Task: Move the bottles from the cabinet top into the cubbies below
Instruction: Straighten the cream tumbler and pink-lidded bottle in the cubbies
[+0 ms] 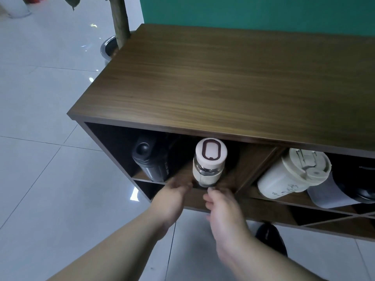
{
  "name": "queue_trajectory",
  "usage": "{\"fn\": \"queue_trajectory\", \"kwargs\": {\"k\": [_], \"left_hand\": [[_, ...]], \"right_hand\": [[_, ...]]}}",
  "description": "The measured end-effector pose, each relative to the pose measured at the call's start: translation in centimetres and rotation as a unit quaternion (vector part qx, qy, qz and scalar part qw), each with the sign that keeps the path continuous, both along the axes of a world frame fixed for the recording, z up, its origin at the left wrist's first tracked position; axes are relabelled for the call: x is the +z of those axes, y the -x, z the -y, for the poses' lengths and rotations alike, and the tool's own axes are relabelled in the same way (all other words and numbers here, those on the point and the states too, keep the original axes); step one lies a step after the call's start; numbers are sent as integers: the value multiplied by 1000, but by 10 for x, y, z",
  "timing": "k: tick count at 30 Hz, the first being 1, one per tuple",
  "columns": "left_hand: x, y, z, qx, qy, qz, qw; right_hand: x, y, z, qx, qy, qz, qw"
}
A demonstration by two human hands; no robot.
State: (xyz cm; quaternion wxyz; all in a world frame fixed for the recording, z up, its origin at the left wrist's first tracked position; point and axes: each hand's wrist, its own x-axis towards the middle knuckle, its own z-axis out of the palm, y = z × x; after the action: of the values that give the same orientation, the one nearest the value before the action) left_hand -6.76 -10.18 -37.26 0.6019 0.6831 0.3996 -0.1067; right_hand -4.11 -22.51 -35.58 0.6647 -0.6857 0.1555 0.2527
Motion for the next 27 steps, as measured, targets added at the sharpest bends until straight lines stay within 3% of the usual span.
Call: {"fn": "queue_trajectory", "kwargs": {"k": [3, 7, 14, 27], "left_hand": [[-3, 21, -24, 16, -18, -47, 999], [0, 35, -52, 105, -18, -37, 994], [4, 28, -75, 216, 25, 42, 975], [5, 20, -82, 180, 13, 90, 980]], "right_hand": [[0, 16, -21, 117, -32, 7, 993], [-2, -1, -54, 166, -36, 76, 983], [0, -17, -93, 105, -69, 66, 990], [-6, -26, -113, 102, -43, 103, 989]]}}
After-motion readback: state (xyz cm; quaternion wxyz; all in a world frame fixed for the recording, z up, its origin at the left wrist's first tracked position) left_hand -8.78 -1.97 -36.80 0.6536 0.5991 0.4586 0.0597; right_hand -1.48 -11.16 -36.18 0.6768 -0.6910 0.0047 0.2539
